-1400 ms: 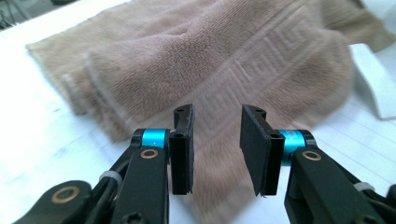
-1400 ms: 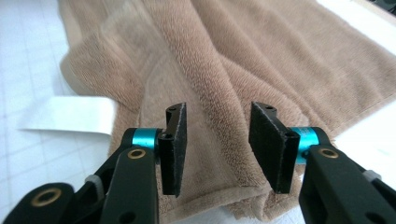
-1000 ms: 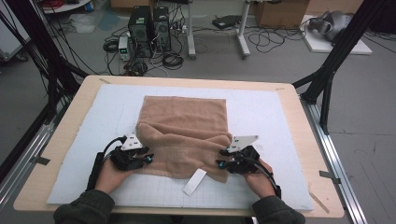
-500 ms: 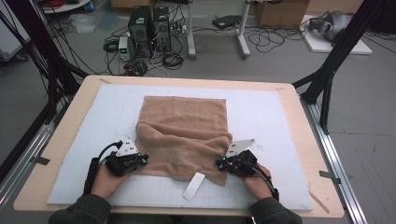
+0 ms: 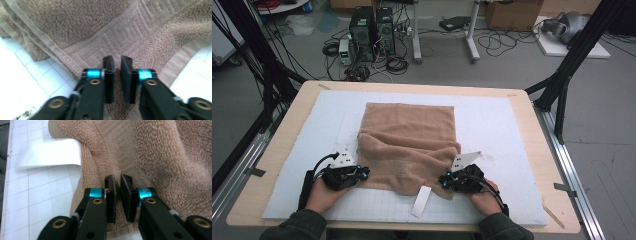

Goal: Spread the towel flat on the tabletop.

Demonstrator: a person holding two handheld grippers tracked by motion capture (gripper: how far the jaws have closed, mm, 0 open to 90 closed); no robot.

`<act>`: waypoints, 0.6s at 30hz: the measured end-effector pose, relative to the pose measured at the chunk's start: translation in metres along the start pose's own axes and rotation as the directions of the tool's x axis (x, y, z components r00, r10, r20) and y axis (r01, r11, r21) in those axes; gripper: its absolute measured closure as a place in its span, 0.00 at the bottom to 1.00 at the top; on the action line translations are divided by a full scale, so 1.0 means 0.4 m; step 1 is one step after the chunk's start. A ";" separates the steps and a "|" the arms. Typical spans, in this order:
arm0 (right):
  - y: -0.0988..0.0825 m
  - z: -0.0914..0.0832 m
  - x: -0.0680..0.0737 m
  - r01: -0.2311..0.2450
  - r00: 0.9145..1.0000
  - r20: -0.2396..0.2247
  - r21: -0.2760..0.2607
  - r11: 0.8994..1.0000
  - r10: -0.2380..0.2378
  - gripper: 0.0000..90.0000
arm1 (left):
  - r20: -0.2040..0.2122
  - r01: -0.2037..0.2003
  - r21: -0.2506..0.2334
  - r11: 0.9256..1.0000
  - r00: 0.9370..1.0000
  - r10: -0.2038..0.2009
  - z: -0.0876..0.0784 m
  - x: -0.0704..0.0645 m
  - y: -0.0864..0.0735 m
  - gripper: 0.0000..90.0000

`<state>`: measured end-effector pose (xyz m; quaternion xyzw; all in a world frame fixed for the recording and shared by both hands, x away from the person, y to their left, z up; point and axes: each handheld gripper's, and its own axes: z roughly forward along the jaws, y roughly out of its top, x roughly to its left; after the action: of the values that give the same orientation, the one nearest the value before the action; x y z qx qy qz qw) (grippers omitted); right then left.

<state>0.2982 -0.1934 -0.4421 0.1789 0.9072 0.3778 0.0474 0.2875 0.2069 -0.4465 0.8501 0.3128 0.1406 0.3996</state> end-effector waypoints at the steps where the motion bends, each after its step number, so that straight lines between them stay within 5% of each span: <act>1: 0.001 -0.001 0.001 0.005 1.000 0.002 0.006 1.000 -0.005 0.95 | -0.005 -0.004 0.001 1.000 1.000 0.004 0.000 -0.002 0.000 0.95; 8: 0.008 -0.012 0.022 0.000 0.999 -0.055 -0.041 0.999 -0.002 0.95 | 0.022 0.008 -0.017 1.000 1.000 -0.008 -0.036 -0.022 -0.001 0.97; 18: 0.007 -0.112 0.118 0.043 0.995 -0.082 -0.086 0.995 -0.050 0.95 | 0.058 -0.030 -0.097 0.995 0.998 0.036 -0.200 -0.097 -0.020 0.97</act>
<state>0.2452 -0.2046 -0.4061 0.1397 0.8956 0.4215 0.0255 0.2154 0.2331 -0.4008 0.8388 0.2796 0.1366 0.4468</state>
